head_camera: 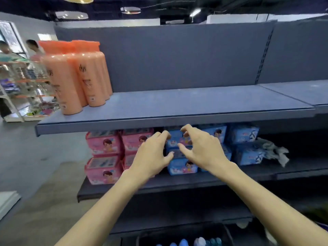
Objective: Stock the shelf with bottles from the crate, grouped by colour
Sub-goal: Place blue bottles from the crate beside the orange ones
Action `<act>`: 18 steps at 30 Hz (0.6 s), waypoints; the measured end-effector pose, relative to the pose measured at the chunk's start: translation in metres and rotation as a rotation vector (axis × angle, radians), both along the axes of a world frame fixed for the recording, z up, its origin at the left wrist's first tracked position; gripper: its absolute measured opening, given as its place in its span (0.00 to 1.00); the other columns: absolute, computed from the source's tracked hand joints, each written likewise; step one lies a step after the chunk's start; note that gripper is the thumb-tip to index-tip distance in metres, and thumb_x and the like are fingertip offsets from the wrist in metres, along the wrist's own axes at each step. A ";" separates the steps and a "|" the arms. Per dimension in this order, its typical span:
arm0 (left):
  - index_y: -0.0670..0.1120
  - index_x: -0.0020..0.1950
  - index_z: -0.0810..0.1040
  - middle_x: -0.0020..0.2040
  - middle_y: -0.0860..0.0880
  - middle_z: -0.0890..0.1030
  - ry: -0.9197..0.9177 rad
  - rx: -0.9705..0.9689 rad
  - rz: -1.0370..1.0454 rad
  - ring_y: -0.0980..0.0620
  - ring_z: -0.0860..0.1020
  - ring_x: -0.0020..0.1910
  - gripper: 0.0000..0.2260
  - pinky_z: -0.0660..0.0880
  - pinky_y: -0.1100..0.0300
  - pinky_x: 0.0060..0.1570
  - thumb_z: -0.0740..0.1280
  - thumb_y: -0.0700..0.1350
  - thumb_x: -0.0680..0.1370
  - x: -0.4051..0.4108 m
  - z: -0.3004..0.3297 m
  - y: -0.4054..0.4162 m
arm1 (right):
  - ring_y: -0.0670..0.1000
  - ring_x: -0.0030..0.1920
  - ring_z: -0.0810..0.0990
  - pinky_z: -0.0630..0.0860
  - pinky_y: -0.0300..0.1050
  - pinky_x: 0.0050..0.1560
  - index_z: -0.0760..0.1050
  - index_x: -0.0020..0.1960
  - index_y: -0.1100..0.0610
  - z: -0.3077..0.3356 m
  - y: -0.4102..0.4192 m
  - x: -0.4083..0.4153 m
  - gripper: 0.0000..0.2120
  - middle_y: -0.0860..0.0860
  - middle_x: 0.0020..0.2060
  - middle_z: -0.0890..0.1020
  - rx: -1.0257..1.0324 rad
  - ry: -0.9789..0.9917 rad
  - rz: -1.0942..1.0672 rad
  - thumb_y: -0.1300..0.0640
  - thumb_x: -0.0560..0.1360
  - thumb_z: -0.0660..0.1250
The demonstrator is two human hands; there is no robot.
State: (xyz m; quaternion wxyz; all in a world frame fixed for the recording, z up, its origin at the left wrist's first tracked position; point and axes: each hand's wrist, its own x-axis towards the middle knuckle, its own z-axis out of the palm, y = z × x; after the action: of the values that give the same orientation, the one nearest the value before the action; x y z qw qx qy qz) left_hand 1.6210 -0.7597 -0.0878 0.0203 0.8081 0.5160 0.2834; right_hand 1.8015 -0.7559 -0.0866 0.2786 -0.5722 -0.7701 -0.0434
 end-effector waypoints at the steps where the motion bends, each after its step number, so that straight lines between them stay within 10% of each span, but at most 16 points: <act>1: 0.49 0.59 0.71 0.51 0.52 0.76 0.013 -0.043 0.002 0.48 0.78 0.48 0.18 0.76 0.49 0.47 0.69 0.51 0.73 0.009 -0.016 -0.001 | 0.53 0.51 0.82 0.77 0.50 0.47 0.67 0.63 0.47 -0.015 -0.003 0.009 0.19 0.44 0.54 0.80 -0.026 -0.002 -0.005 0.41 0.75 0.64; 18: 0.46 0.59 0.70 0.51 0.48 0.75 0.125 -0.668 0.164 0.44 0.77 0.50 0.17 0.75 0.50 0.46 0.68 0.46 0.73 0.031 -0.291 -0.060 | 0.58 0.49 0.81 0.74 0.50 0.43 0.66 0.64 0.50 -0.289 -0.054 0.050 0.20 0.49 0.52 0.80 -0.670 -0.006 -0.087 0.45 0.76 0.65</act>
State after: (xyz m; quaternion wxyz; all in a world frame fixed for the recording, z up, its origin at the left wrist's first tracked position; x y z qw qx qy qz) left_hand 1.6516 -0.8197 -0.3784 0.2290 0.7283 0.6439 0.0495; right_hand 1.8510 -0.8099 -0.3758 0.0706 -0.6641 -0.7173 0.1984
